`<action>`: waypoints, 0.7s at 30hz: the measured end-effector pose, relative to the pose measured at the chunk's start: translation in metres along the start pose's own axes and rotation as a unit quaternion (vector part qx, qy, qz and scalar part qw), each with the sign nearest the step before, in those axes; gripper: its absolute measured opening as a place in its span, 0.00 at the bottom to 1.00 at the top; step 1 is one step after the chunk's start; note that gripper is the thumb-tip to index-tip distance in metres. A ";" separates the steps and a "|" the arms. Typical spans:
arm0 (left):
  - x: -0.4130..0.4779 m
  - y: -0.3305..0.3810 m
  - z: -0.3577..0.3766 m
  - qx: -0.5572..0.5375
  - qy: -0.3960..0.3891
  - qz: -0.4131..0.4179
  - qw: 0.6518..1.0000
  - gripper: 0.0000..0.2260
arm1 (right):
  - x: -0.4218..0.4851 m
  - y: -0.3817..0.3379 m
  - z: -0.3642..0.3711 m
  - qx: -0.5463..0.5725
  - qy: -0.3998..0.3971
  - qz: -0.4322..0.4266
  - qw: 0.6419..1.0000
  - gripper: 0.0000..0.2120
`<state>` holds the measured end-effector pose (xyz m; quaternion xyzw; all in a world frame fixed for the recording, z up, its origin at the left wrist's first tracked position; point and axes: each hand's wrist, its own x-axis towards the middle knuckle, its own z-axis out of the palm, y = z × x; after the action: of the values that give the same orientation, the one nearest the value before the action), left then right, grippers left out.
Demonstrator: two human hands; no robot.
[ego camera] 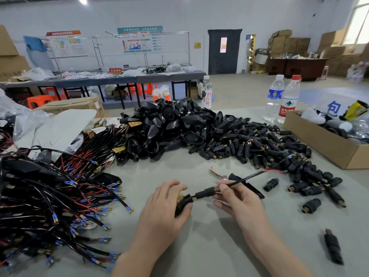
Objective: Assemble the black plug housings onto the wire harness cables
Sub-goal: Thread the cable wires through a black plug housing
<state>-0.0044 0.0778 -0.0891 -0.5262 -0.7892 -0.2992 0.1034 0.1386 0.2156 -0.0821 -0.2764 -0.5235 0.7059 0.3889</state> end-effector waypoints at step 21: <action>0.002 -0.002 0.000 -0.079 0.025 0.019 0.996 0.08 | 0.001 0.003 -0.002 0.070 -0.034 0.013 0.997 0.05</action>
<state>-0.0067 0.0793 -0.0887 -0.5402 -0.7502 -0.3713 0.0867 0.1388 0.2173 -0.0854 -0.2313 -0.4818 0.7550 0.3799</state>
